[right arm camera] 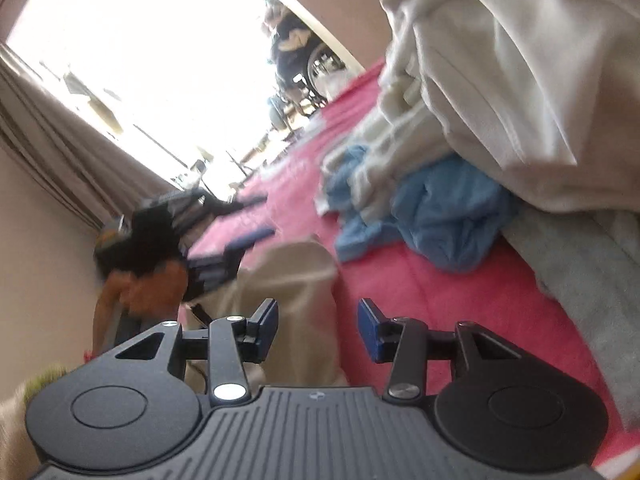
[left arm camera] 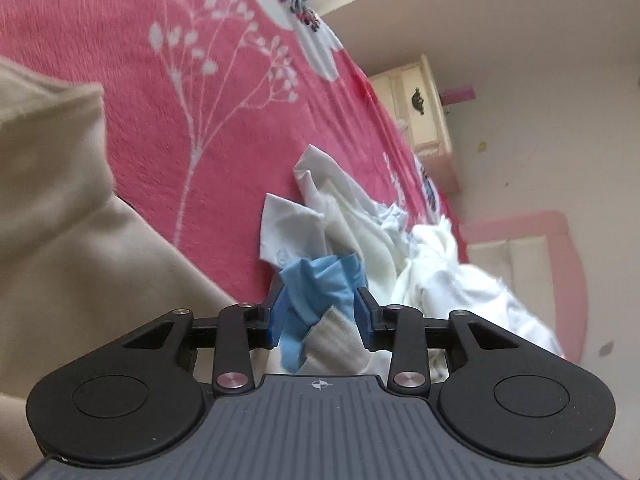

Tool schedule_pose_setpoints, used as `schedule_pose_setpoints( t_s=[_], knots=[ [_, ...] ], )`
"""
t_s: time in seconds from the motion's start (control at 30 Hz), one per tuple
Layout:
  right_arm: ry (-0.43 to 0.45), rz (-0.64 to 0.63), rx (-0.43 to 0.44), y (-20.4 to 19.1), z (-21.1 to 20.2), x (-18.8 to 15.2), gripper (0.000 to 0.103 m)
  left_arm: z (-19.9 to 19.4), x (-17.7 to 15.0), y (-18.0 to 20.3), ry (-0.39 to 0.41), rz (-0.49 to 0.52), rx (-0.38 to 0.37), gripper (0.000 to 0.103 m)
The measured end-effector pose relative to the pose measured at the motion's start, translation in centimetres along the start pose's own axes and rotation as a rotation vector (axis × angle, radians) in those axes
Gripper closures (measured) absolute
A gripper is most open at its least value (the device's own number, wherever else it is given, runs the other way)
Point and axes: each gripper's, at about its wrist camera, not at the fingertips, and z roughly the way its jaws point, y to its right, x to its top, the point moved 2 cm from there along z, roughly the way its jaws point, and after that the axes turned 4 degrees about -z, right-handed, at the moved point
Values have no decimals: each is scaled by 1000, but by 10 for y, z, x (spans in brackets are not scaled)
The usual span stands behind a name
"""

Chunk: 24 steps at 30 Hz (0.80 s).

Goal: Fold clothes
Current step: 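Carry the held sleeve with the right gripper across the hoodie body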

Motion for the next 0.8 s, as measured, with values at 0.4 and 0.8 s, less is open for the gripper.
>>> schedule_pose_setpoints(
  t_s=[0.4,0.8],
  knots=[
    [-64,-197,119,-73,-16,-18,55,-236,-25,-12,116,315,148,55],
    [-406,255,239,-96,43,-85,52,-347,-53,-132,265,192,317,44]
  ],
)
